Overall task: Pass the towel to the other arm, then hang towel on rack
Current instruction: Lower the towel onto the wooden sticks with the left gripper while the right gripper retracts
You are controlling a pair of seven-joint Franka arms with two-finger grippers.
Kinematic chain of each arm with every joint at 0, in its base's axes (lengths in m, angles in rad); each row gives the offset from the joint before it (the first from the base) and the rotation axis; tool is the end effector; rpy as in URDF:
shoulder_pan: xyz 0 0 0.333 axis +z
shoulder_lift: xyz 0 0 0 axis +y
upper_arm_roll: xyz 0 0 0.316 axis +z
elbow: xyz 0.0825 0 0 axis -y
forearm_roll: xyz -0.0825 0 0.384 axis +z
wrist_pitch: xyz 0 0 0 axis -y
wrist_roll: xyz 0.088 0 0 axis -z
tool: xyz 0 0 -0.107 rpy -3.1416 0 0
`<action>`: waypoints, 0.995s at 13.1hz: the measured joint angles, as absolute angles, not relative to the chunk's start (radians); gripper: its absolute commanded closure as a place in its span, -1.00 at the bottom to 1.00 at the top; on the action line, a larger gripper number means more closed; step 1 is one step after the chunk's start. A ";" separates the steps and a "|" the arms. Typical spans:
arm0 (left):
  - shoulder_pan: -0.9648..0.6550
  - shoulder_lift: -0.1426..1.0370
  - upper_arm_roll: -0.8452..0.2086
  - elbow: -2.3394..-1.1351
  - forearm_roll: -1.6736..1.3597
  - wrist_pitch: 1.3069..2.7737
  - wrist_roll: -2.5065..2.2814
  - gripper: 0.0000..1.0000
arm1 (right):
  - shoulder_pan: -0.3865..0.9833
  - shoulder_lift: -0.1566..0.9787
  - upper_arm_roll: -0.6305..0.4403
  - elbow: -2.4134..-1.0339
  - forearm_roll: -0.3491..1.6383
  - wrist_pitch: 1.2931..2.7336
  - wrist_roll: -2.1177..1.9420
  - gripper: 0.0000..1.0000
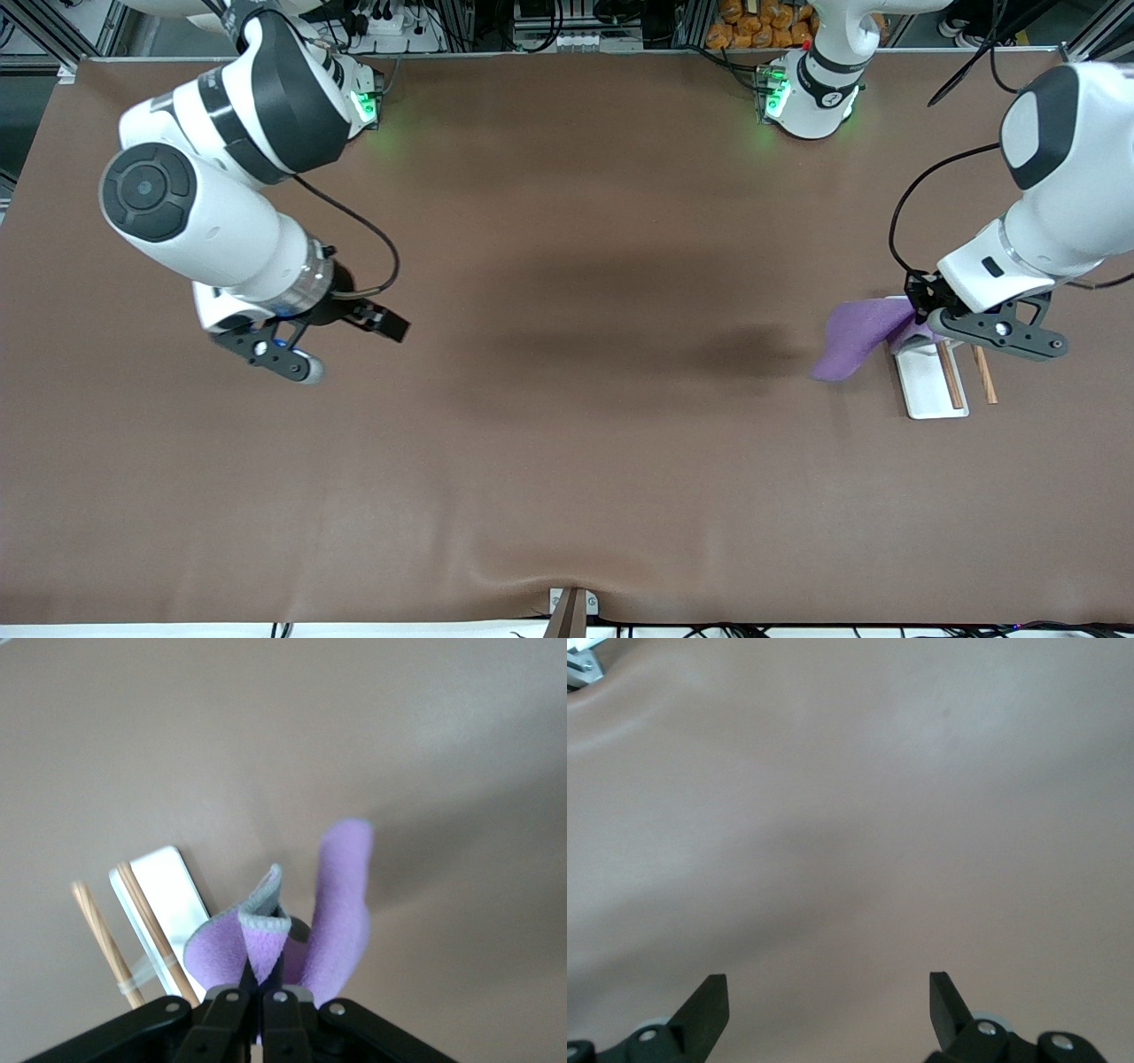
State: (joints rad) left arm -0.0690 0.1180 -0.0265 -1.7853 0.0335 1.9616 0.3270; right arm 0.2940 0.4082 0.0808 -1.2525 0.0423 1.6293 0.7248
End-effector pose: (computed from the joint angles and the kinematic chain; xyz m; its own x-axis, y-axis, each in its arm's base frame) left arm 0.6006 -0.0547 0.4881 0.9059 -0.4211 0.0459 -0.4192 -0.9067 -0.0457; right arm 0.6308 0.2412 0.5292 0.9342 -0.3495 -0.0718 -0.3525 -0.9351 -0.0354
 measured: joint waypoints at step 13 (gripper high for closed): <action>0.069 0.175 -0.032 -1.944 -0.122 2.106 0.967 1.00 | -0.159 0.189 0.079 -1.362 -0.004 1.465 -0.111 -1.00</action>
